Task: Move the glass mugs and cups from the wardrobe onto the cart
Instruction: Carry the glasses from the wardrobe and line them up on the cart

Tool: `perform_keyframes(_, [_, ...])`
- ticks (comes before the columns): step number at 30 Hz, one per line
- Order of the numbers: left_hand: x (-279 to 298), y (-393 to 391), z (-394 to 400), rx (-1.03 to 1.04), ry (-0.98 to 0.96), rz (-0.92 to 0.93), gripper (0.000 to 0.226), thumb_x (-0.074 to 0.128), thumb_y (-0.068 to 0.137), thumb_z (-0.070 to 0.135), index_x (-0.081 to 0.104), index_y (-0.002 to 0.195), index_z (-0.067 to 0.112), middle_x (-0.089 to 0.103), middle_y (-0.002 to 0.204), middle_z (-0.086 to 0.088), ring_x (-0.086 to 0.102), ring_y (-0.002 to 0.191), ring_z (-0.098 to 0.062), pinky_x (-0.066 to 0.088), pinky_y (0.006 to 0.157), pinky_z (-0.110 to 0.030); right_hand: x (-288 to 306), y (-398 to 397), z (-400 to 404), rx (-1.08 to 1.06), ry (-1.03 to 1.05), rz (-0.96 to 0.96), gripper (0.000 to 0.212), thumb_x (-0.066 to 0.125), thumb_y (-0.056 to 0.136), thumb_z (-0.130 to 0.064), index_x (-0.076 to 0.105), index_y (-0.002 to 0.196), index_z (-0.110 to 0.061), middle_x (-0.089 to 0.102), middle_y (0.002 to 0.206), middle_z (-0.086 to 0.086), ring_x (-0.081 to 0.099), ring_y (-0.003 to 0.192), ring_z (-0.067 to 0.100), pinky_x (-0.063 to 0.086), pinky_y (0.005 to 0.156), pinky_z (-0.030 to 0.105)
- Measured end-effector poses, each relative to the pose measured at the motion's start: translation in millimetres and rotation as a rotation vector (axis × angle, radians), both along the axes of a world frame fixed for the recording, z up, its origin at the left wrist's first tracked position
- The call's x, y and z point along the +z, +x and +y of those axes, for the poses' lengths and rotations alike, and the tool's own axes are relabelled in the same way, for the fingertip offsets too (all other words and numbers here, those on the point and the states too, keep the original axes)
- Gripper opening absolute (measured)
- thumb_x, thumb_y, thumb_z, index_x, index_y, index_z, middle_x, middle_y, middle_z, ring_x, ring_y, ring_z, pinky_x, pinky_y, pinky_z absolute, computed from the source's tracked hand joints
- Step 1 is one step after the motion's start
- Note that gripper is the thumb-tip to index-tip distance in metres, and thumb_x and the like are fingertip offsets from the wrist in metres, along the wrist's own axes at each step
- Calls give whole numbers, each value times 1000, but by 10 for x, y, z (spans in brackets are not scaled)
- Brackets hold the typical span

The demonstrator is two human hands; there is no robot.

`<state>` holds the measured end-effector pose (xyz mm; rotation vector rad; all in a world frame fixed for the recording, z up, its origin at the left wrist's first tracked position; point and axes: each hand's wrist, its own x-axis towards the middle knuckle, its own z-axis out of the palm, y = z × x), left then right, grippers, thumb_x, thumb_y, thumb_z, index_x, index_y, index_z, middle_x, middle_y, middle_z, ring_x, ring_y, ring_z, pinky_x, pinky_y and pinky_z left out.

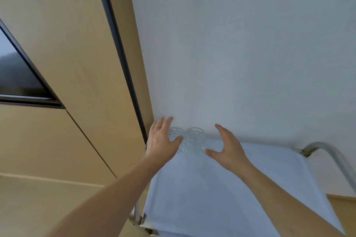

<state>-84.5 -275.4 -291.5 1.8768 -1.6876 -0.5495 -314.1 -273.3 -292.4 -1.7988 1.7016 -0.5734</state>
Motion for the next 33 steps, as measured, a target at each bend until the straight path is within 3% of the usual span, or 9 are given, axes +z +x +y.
perform_keyframes(10, [813, -545, 466, -375, -118, -197, 79, 58, 94, 58, 21, 160, 33, 18, 168, -2, 7, 155, -27, 17, 124, -47, 774, -449, 1110, -180, -86, 281, 94, 71, 87, -51, 16, 160, -29, 14, 168, 5, 13, 154, 25, 21, 122, 43])
perform_keyframes(17, [1292, -1423, 884, -602, -211, -206, 78, 58, 93, 59, 27, 158, 30, 22, 167, -4, 10, 155, -26, 20, 123, -46, 1220, -1103, 1817, -375, -132, 358, 94, 72, 85, -53, 18, 159, -29, 20, 166, 3, 21, 151, 27, 27, 119, 43])
perform_keyframes(23, [1528, -2368, 1206, -786, -244, -235, 78, 58, 93, 58, 27, 158, 30, 21, 167, -5, 9, 155, -25, 20, 123, -47, 1359, -1843, 2434, -532, -144, 348, 95, 70, 85, -54, 16, 160, -30, 17, 167, 4, 18, 151, 28, 25, 119, 43])
perform_keyframes(33, [1599, -4570, 2178, -1110, -300, -254, 79, 60, 92, 58, 28, 158, 30, 23, 166, -7, 11, 154, -27, 21, 123, -45, 1336, -3608, 3824, -837, -98, 347, 94, 68, 85, -56, 17, 160, -29, 19, 166, 8, 19, 151, 31, 24, 121, 45])
